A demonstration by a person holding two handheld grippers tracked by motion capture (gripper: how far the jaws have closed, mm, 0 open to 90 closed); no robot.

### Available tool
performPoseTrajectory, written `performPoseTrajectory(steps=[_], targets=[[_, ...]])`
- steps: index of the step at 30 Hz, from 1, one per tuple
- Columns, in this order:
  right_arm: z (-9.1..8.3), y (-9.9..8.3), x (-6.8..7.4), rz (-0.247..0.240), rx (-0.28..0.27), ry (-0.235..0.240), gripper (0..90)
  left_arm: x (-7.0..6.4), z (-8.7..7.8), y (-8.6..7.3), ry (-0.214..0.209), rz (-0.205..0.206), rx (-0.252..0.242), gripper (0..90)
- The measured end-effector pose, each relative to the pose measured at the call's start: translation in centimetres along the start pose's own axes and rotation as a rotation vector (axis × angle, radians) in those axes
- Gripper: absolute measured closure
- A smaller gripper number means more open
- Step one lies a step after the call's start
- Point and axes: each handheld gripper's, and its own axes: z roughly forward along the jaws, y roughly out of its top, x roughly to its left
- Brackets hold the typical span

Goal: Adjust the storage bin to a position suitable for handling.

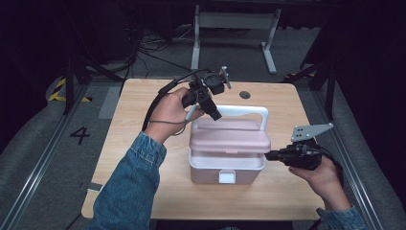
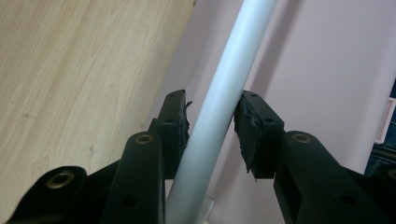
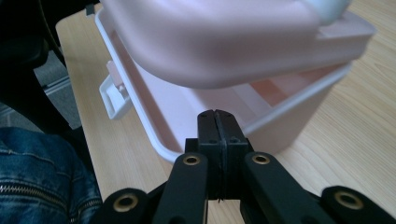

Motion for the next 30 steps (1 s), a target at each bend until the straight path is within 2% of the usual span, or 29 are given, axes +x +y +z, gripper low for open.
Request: performPoseTrajectory(steps=[2,6,7,11,15,18,21,26,30], targets=[[0.4,-0.1,0.0,-0.008,-0.026,0.009,90.0,0.0,0.0,0.0,-0.001,0.000,-0.001,64.5],[0.6,-0.3,0.2,-0.037,-0.112,0.014,90.0,0.1,0.0,0.0,-0.003,0.000,-0.003,64.2],[0.6,-0.4,0.3,-0.042,-0.128,0.005,90.0,0.1,0.0,0.0,-0.003,0.001,-0.002,64.1],[0.4,-0.5,0.2,-0.040,-0.171,-0.004,90.0,0.0,0.1,-0.1,0.011,-0.003,0.000,63.2],[0.3,-0.5,0.3,-0.039,-0.178,-0.018,90.0,0.0,0.1,-0.2,0.024,-0.008,-0.006,58.7],[0.2,-0.5,0.3,-0.044,-0.183,-0.021,90.0,-0.1,-0.1,-0.3,0.045,-0.011,-0.003,48.9],[0.2,-0.5,0.3,-0.049,-0.186,-0.027,90.0,-0.3,-0.2,-0.6,0.087,0.001,-0.009,40.7],[0.1,-0.3,0.3,-0.055,-0.197,-0.035,90.0,-0.3,-1.1,-1.9,0.124,-0.033,-0.039,37.1],[0.1,-0.1,0.3,-0.059,-0.206,-0.036,90.0,-0.2,-2.1,-3.6,0.138,-0.057,-0.064,36.8]])
